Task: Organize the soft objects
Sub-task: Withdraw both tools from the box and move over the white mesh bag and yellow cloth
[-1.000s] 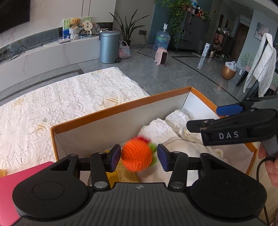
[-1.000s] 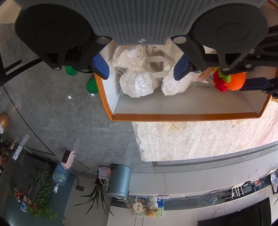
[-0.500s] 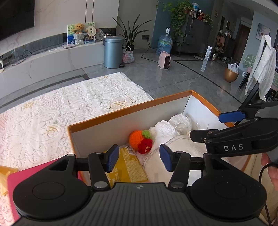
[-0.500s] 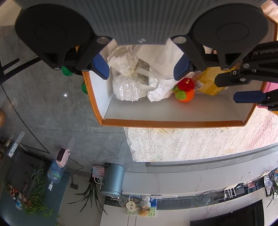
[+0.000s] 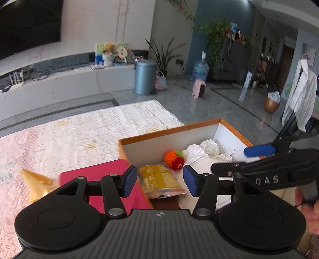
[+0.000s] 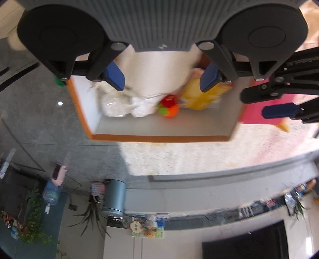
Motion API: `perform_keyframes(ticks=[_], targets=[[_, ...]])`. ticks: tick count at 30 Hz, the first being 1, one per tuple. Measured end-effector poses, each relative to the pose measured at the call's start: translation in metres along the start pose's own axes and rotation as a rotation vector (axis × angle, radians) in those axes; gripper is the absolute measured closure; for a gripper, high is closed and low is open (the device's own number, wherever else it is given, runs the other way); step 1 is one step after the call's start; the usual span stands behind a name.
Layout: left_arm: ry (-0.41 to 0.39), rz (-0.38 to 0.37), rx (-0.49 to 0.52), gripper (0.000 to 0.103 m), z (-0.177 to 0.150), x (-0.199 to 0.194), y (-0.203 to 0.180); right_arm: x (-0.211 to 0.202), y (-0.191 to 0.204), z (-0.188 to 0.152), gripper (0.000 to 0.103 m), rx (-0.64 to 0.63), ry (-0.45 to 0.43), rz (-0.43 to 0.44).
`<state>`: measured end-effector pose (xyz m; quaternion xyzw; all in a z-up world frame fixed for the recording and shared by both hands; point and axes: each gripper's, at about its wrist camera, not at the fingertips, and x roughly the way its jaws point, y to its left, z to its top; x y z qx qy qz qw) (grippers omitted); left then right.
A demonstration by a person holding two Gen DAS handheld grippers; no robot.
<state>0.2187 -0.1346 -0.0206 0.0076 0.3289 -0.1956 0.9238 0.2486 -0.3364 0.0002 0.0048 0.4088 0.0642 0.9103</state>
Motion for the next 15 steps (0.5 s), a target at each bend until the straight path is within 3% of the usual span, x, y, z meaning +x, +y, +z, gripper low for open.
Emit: perform_keyframes(ticks=[6,15], targets=[[-0.093,0.074,-0.071,0.041,-0.024,-0.052,0.023,-0.028,0.048,-0.028,0.022,0.014,-0.098,0.076],[-0.119,0.217,-0.073,0.041,-0.069,-0.099,0.056,-0.053,0.115,-0.074,0.018,0.055,-0.202,0.15]])
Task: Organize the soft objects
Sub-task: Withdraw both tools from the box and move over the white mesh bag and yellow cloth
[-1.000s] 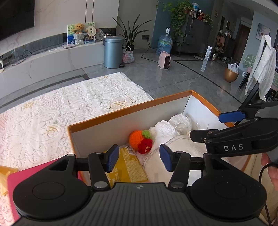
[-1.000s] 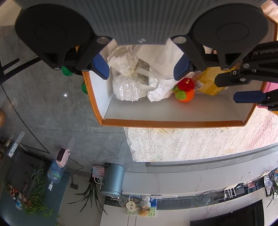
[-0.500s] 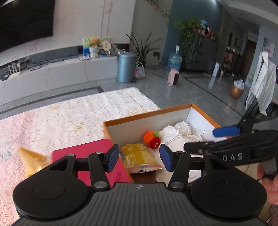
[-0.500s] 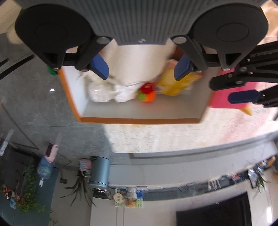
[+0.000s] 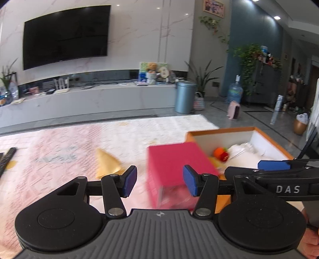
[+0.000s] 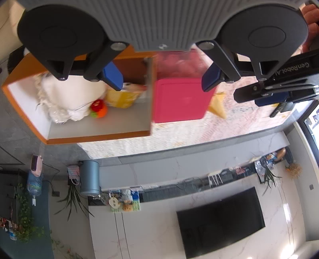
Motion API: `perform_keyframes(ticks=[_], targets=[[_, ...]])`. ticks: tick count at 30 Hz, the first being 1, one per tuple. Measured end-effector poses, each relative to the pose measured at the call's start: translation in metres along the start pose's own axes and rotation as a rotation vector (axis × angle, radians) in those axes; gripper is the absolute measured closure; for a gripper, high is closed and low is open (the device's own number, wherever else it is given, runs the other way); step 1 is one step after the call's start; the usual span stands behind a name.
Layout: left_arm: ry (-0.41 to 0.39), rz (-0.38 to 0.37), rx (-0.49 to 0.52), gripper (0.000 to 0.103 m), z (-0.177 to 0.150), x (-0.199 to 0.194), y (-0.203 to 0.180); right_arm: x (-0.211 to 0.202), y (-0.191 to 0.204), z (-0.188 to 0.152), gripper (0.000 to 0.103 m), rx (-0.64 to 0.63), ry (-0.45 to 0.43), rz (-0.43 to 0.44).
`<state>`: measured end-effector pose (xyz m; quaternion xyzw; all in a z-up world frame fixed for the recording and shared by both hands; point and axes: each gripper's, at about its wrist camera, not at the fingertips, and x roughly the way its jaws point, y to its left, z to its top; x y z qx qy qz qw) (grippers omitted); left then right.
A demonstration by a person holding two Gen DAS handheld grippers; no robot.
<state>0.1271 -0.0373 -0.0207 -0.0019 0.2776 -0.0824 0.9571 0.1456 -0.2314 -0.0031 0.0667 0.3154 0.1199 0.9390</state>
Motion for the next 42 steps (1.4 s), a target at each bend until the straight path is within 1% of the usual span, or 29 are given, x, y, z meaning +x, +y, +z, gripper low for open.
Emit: perform_keyframes(ticks=[3,7,12,17,21,23,27,31,34,36,37,38,39,41,42], targets=[[0.015,0.027,-0.007,0.041,-0.012,-0.007,0.015,0.001,0.024,-0.015,0.018,-0.02,-0.001,0.013],[0.052,0.055,-0.027,0.041,-0.027,-0.014,0.04,0.01,0.052,-0.034,0.018,-0.035,0.035,0.055],[0.133,0.109,-0.039,0.041,-0.042,-0.016,0.07,0.029,0.083,-0.049,0.019,-0.076,0.091,0.079],[0.186,0.105,-0.081,0.041,-0.059,-0.016,0.097,0.05,0.104,-0.058,0.02,-0.145,0.144,0.083],[0.22,0.072,-0.164,0.041,-0.073,-0.012,0.12,0.068,0.119,-0.062,0.029,-0.201,0.171,0.082],[0.229,0.072,-0.197,0.041,-0.078,-0.009,0.127,0.078,0.124,-0.063,0.03,-0.217,0.186,0.078],[0.241,0.096,-0.248,0.041,-0.081,-0.001,0.137,0.097,0.128,-0.067,0.032,-0.229,0.209,0.068],[0.256,0.059,-0.282,0.041,-0.078,0.01,0.141,0.115,0.128,-0.069,0.034,-0.226,0.244,0.069],[0.267,0.035,-0.269,0.041,-0.071,0.023,0.14,0.128,0.13,-0.07,0.039,-0.234,0.264,0.08],[0.269,0.029,-0.232,0.041,-0.066,0.034,0.137,0.137,0.13,-0.069,0.045,-0.243,0.275,0.08],[0.276,0.029,-0.213,0.041,-0.063,0.039,0.136,0.141,0.13,-0.07,0.046,-0.244,0.281,0.081],[0.295,0.025,-0.192,0.04,-0.06,0.049,0.136,0.145,0.13,-0.069,0.048,-0.243,0.287,0.082],[0.316,0.02,-0.178,0.04,-0.058,0.057,0.136,0.15,0.13,-0.068,0.054,-0.242,0.292,0.086],[0.336,0.013,-0.177,0.04,-0.055,0.071,0.14,0.158,0.132,-0.067,0.063,-0.244,0.305,0.102],[0.348,0.008,-0.18,0.039,-0.053,0.078,0.143,0.161,0.133,-0.066,0.064,-0.251,0.304,0.105]])
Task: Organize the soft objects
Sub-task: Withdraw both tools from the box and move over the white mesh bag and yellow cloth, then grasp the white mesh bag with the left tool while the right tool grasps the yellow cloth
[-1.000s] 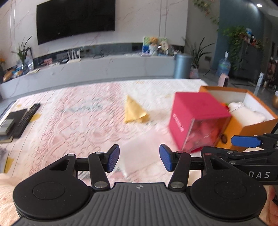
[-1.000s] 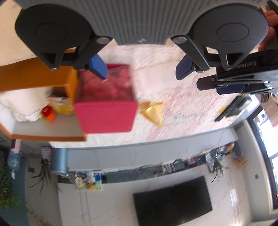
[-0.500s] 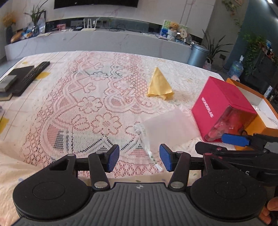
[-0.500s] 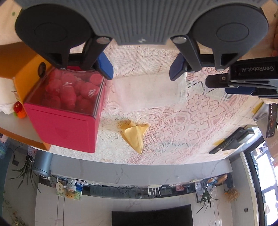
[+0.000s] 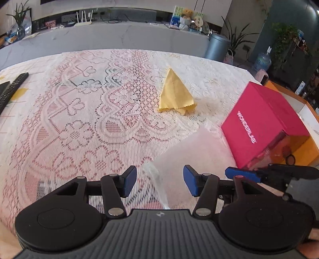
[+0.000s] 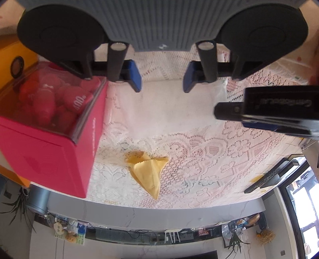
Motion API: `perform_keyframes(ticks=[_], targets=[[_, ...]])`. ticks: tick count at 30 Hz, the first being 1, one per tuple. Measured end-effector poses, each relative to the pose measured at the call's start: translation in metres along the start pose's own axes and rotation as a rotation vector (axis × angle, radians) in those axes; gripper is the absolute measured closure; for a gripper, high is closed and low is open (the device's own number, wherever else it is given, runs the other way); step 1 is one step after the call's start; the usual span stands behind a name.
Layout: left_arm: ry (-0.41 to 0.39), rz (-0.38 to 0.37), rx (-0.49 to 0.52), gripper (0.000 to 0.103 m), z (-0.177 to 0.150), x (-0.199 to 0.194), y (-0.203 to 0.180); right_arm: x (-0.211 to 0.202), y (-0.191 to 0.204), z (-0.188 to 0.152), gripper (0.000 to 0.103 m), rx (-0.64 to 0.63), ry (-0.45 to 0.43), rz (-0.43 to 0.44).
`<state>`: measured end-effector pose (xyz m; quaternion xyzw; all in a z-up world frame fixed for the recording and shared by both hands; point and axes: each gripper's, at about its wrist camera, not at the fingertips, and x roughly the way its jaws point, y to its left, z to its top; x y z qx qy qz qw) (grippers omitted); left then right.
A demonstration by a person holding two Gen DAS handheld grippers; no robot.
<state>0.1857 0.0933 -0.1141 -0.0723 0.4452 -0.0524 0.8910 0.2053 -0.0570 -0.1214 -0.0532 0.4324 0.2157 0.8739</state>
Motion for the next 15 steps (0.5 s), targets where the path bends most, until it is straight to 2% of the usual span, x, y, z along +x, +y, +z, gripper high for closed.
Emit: perform_keyframes(ticks=[7,15], targets=[[0.088,-0.066,-0.08,0.038,0.007,0.03,0.016,0.018,-0.005,0.0,0.066,0.019,0.018,-0.029],[0.09,-0.141,-0.051,0.039,0.001,0.031,0.005,0.019,-0.004,-0.004,0.065,0.013,0.0,-0.033]])
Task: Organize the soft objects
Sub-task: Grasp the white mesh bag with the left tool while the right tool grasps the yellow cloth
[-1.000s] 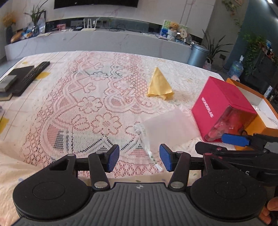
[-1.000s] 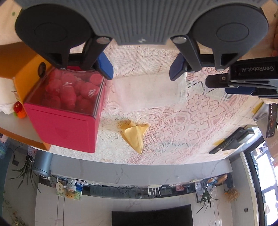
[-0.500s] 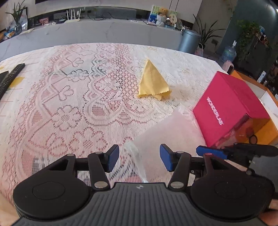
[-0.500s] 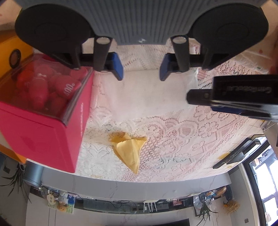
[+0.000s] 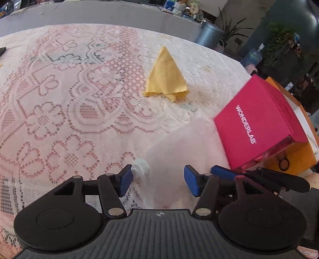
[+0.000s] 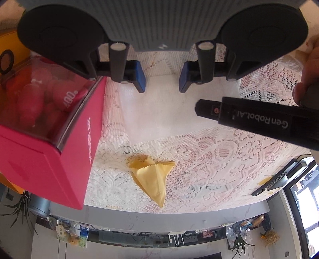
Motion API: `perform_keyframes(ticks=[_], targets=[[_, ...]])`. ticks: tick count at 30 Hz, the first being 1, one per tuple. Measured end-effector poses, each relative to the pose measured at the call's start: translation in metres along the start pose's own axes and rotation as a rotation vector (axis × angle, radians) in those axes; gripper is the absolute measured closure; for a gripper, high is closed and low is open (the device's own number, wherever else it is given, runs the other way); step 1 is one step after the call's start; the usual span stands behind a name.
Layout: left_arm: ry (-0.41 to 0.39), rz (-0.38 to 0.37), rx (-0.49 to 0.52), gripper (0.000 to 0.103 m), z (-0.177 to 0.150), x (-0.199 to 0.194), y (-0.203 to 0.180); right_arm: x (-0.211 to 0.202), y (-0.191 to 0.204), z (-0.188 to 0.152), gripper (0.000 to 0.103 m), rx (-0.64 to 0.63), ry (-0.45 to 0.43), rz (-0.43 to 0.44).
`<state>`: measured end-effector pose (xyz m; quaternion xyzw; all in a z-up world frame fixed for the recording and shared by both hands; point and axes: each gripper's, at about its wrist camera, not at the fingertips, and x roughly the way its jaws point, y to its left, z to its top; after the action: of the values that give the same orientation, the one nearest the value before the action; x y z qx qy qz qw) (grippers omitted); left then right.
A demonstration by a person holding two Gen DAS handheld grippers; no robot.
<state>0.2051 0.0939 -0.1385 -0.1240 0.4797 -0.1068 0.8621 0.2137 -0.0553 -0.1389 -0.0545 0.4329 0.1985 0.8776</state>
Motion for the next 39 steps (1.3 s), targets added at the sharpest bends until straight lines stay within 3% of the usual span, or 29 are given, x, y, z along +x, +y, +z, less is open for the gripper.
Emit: perform_keyframes(ticks=[5,8,10,15,26,34,39], targets=[[-0.005,-0.036,0.018,0.051,-0.002,0.006,-0.011,0.0,0.004,-0.002,0.063,-0.024,-0.004,-0.006],[-0.031,0.016,0.03,0.074,-0.004,0.008,-0.019,0.0,0.004,-0.002,0.063,-0.023,-0.005,-0.003],[-0.038,0.03,0.021,0.099,-0.004,0.009,-0.019,0.0,0.003,-0.002,0.063,-0.018,-0.006,-0.001],[-0.077,0.041,0.019,0.101,-0.004,0.004,-0.021,0.0,0.002,-0.002,0.063,-0.012,-0.009,0.0],[-0.224,0.157,-0.025,0.101,0.009,-0.032,-0.011,-0.025,0.015,0.014,0.063,-0.072,-0.079,0.0],[-0.278,0.257,-0.055,0.101,0.038,-0.049,0.01,-0.021,0.036,0.057,0.044,-0.196,-0.12,-0.047],[-0.3,0.293,-0.069,0.101,0.052,-0.031,0.024,0.01,0.035,0.082,0.034,-0.238,-0.093,-0.122]])
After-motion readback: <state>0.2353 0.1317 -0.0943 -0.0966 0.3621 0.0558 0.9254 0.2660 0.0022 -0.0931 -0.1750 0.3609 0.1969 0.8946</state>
